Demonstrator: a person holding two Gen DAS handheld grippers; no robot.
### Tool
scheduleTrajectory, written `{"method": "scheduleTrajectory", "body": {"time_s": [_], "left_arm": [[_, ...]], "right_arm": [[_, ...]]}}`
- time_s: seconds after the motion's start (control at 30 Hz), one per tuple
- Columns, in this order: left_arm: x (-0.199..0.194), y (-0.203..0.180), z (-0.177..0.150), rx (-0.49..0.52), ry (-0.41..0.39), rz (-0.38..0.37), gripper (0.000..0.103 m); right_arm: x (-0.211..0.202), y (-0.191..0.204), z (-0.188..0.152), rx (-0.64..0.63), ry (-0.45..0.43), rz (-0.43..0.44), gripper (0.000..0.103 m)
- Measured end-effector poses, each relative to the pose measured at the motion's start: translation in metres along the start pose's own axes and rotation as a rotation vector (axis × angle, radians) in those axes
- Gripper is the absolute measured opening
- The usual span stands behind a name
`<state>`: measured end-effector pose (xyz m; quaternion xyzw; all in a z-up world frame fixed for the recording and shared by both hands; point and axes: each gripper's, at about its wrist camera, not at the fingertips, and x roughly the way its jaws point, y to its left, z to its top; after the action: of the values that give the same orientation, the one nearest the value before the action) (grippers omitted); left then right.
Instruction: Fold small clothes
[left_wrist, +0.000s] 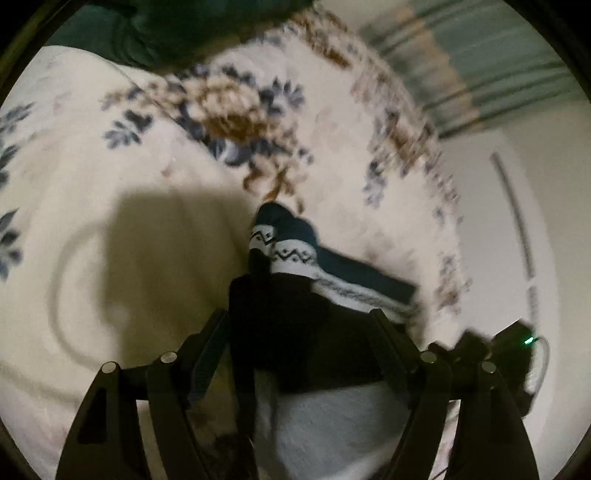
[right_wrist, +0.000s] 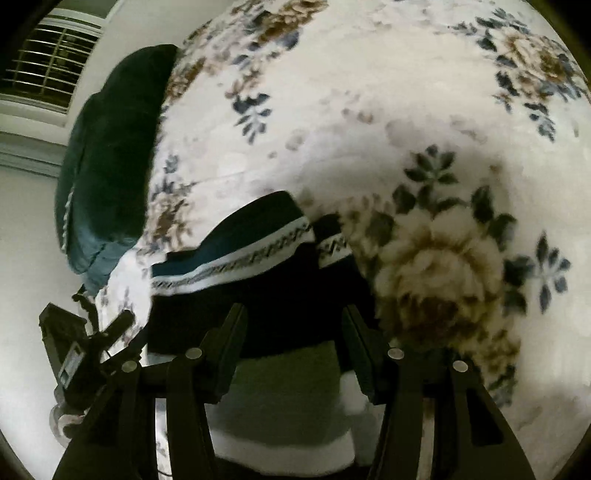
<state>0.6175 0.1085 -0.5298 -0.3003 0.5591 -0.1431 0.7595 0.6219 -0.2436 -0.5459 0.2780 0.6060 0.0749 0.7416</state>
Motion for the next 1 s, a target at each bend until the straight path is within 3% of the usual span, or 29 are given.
{"method": "scheduleTrajectory", "body": {"time_s": [0.03,0.07,0.1,0.13,0.17,0.2,0.23,0.43,0.63,0.73,0.77,0.8,0.93,1.0], "left_arm": [[0.010,-0.001,0.003,0.021,0.012,0.010,0.070],[0.015,-0.002,0.006,0.039,0.008,0.016,0.055],[0.019,-0.003,0.008,0.060,0.010,0.027,0.024],[0.022,-0.004,0.010,0.080,0.014,0.043,0.015],[0.022,-0.004,0.011,0.088,0.011,0.034,0.016],[0.020,-0.003,0.011,0.090,0.005,0.026,0.016],[0.017,-0.003,0.010,0.091,-0.003,0.023,0.016],[0.023,0.008,0.013,0.036,0.011,0.007,0.015],[0.033,0.012,0.017,0.010,0.059,0.019,0.021],[0.013,0.012,0.014,-0.005,0.045,-0.006,0.052],[0.002,0.012,0.010,-0.017,0.030,-0.036,0.062],[-0.007,0.012,0.005,-0.026,0.012,-0.058,0.066],[-0.053,0.014,-0.038,-0.074,-0.069,-0.091,0.070],[-0.067,0.018,-0.070,-0.115,-0.083,-0.095,0.071]], "right_arm": [[0.007,-0.002,0.005,0.009,0.008,-0.001,0.055],[0.014,-0.004,0.009,0.016,0.020,0.001,0.055],[0.023,-0.005,0.014,0.015,0.038,0.000,0.055],[0.027,-0.004,0.015,0.012,0.049,0.009,0.055],[0.034,-0.004,0.018,0.007,0.065,0.029,0.050],[0.037,-0.002,0.019,-0.002,0.076,0.040,0.022],[0.039,-0.001,0.020,-0.014,0.076,0.019,0.005],[0.006,-0.010,0.019,0.017,-0.044,0.014,0.006],[0.029,-0.016,0.026,0.022,0.043,-0.040,0.007],[0.022,-0.018,0.030,0.031,0.094,0.009,0.020],[0.017,-0.020,0.030,0.029,0.111,0.022,0.038],[0.010,-0.022,0.028,0.017,0.122,0.039,0.057],[-0.010,-0.028,0.018,-0.046,0.198,0.076,0.077],[-0.016,-0.033,0.012,-0.078,0.242,0.074,0.095]]}}
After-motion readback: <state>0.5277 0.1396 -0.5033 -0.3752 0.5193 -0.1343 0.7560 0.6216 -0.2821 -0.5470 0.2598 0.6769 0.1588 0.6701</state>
